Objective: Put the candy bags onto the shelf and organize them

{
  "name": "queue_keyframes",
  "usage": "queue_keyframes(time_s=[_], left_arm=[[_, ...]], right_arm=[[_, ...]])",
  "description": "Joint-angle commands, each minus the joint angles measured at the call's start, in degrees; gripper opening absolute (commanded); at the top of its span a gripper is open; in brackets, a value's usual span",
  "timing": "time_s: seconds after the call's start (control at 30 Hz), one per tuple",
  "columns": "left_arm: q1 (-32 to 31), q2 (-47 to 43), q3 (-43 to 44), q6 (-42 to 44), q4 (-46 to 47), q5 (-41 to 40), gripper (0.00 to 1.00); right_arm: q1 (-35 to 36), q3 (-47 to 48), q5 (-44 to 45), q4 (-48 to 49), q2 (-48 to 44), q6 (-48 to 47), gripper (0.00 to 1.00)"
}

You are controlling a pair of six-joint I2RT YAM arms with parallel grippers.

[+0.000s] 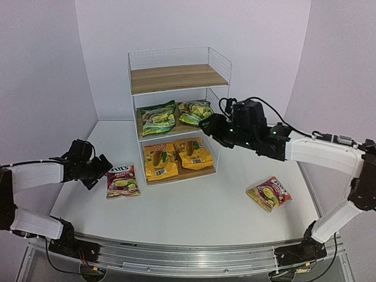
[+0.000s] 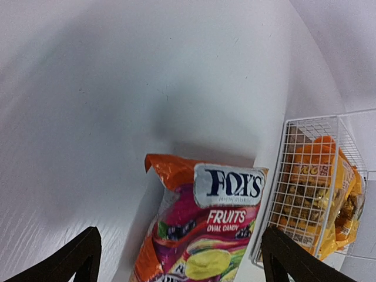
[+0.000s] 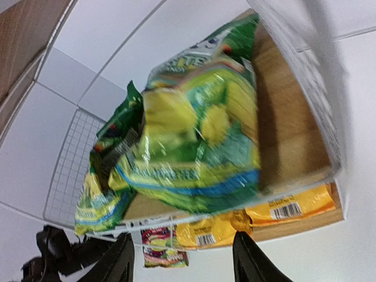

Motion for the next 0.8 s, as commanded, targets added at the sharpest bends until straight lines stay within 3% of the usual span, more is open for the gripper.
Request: queue_keyframes(time_s=[0.0, 0.17, 0.23, 0.37, 0.53, 0.67, 0.77], left_arm=[[3.1, 8.34, 2.36, 6.63, 11.88, 8.38, 0.9], [3.35, 16.18, 4.16, 7.46, 11.16, 10.28, 0.65], [3.34, 17.19, 2.97, 6.84, 11.16, 10.11, 0.51], [3.32, 17.61, 2.7, 7.73, 10.91, 9.95, 0.04], [3.26, 7.87, 4.6, 9.81, 2.82, 10.56, 0.0], [3.06, -10.85, 5.93, 10.11, -6.22, 18.04, 0.0], [2.96, -24.2, 12.04, 10.54, -14.23, 21.85, 0.0]], right_arm=[[-0.25, -8.67, -2.87, 0.26, -10.8, 0.96, 0.58], [-0.3, -17.49, -2.1, -2.11, -20.56, 2.8, 0.65], [-0.26, -18.62, -1.65, -4.62, -22.93, 3.03, 0.66], [-0.22, -19.79, -2.55, -6.46, -24.76, 2.69, 0.67], [-0.29, -19.68, -12.34, -6.8, -23.33, -1.9, 0.69], [-0.28, -19.98, -18.61, -6.88, -23.08, -4.41, 0.7], [-0.25, -21.16, -19.14, -7.11, -24.17, -6.0, 0.7]])
